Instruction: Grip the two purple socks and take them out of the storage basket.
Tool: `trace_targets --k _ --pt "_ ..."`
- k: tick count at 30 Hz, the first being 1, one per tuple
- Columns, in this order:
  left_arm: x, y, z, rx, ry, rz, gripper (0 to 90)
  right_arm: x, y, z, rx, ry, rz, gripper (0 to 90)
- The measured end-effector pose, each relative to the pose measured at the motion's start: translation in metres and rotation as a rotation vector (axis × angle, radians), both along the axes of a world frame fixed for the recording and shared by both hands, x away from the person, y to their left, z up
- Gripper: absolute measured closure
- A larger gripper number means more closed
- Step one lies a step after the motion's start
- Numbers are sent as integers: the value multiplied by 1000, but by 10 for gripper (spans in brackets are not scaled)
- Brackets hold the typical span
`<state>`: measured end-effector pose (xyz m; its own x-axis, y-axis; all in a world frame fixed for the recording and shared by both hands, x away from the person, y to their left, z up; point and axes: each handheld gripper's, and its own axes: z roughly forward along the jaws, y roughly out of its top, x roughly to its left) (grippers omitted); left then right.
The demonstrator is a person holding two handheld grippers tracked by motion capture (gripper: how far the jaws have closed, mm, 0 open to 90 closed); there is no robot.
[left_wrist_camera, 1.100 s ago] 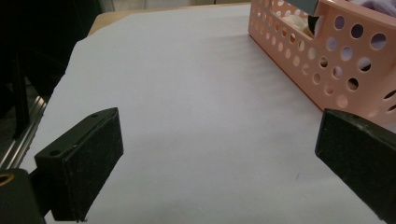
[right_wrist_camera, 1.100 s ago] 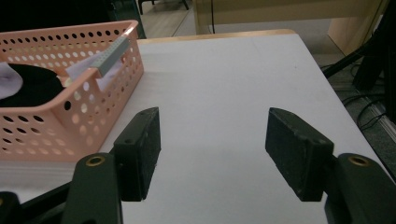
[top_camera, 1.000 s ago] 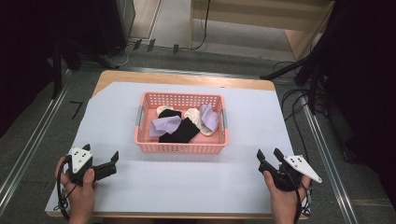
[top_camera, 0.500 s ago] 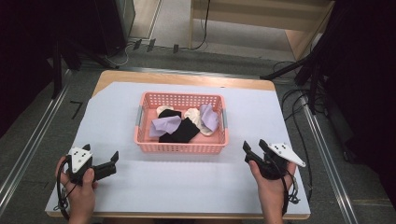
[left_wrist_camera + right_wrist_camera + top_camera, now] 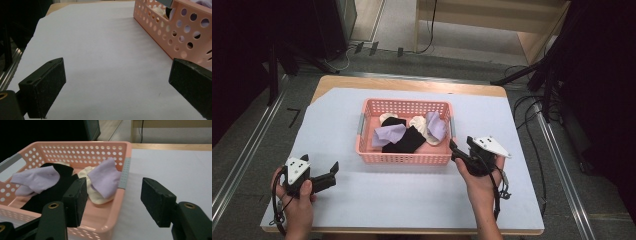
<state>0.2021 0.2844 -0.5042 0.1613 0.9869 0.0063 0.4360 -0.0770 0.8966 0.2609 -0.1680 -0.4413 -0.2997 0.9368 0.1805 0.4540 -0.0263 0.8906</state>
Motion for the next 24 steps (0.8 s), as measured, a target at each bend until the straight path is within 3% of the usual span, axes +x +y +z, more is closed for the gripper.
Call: trace_targets --k 9,20,22,24 --pt "1 1 0 -6 13 3 17 17 37 2 13 19 41 392" --pt "3 1 0 -14 25 -1 17 38 95 -1 -46 48 117 399" --pt "3 1 0 -16 25 2 17 44 113 -5 -63 60 144 399" --pt "3 1 0 -13 28 1 17 45 118 -5 -70 60 150 400"
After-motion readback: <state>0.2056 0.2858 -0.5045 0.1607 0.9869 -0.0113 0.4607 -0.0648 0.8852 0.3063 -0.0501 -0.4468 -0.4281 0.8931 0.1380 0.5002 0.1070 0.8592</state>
